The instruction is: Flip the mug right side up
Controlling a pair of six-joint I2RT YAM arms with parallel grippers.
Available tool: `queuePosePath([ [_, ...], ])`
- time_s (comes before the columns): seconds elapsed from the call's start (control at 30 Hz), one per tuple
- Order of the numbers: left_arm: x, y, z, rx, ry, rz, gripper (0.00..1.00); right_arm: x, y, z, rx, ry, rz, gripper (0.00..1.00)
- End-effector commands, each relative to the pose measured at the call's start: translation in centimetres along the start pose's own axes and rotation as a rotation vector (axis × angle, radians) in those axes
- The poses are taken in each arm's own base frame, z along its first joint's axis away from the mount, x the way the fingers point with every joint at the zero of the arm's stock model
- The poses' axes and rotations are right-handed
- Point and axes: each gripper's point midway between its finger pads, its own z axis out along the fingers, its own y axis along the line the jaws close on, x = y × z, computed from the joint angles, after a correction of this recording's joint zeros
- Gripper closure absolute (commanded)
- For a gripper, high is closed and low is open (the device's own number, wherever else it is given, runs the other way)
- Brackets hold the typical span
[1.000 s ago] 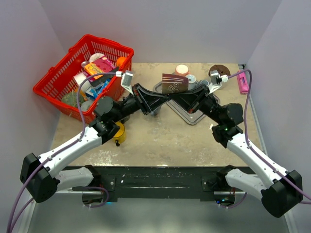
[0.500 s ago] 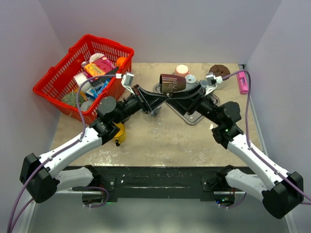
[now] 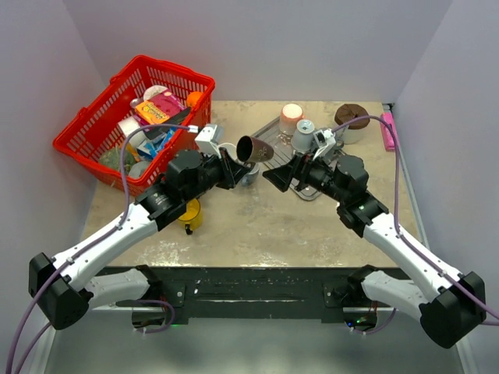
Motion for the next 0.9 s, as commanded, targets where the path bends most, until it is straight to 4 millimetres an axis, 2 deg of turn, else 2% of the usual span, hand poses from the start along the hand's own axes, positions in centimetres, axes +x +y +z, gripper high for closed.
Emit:
queuePosePath([
  [0.0, 1.7, 3.4, -2.3, -0.148, 0.078, 0.104, 1.0, -0.4, -2.9, -2.0, 0.209, -0.015, -0.042, 0.01],
  [0.07, 3.9, 5.0, -3.0, -0.199, 0.155, 0.108, 1.0, -0.3, -3.9, -2.6, 0.276, -0.011, -0.043, 0.01],
  [0.17, 7.1, 7.4, -4.2, -0.281, 0.241, 0.097, 1.0, -1.5, -3.8, -3.5, 0.309, -0.041, -0.098, 0.01],
  [0.3, 10.2, 10.4, -5.2, -0.395, 0.331, 0.09, 1.0, -3.2, -0.9, -4.1, 0.186, -0.073, -0.257, 0.01],
  [0.37, 11.6, 11.6, -5.5, -0.449, 0.378, 0.084, 1.0, -3.6, 1.5, -4.7, 0.075, -0.076, -0.345, 0.01],
  [0.53, 13.5, 14.2, -6.3, -0.595, 0.446, 0.099, 1.0, -5.1, 5.3, -6.2, -0.075, -0.126, -0.56, 0.01],
  [0.57, 13.6, 14.4, -6.3, -0.609, 0.446, 0.1, 1.0, -5.7, 6.6, -6.7, -0.13, -0.156, -0.623, 0.01],
  [0.6, 13.7, 14.8, -6.4, -0.625, 0.443, 0.107, 1.0, -5.2, 8.3, -7.1, -0.229, -0.151, -0.659, 0.01],
  [0.63, 14.0, 15.0, -6.4, -0.634, 0.452, 0.11, 1.0, -5.9, 10.2, -7.6, -0.306, -0.206, -0.71, 0.01],
  [0.7, 14.4, 15.3, -6.2, -0.644, 0.464, 0.111, 1.0, -5.7, 13.0, -9.2, -0.448, -0.25, -0.747, 0.01],
  [0.73, 14.7, 15.4, -6.1, -0.648, 0.469, 0.11, 1.0, -7.0, 15.2, -10.3, -0.519, -0.339, -0.794, 0.01],
  [0.8, 15.4, 15.9, -6.2, -0.672, 0.486, 0.112, 1.0, -6.9, 17.6, -12.0, -0.636, -0.376, -0.794, 0.01],
  [0.87, 15.7, 16.4, -6.3, -0.697, 0.494, 0.112, 1.0, -7.8, 19.9, -13.8, -0.717, -0.452, -0.819, 0.01],
])
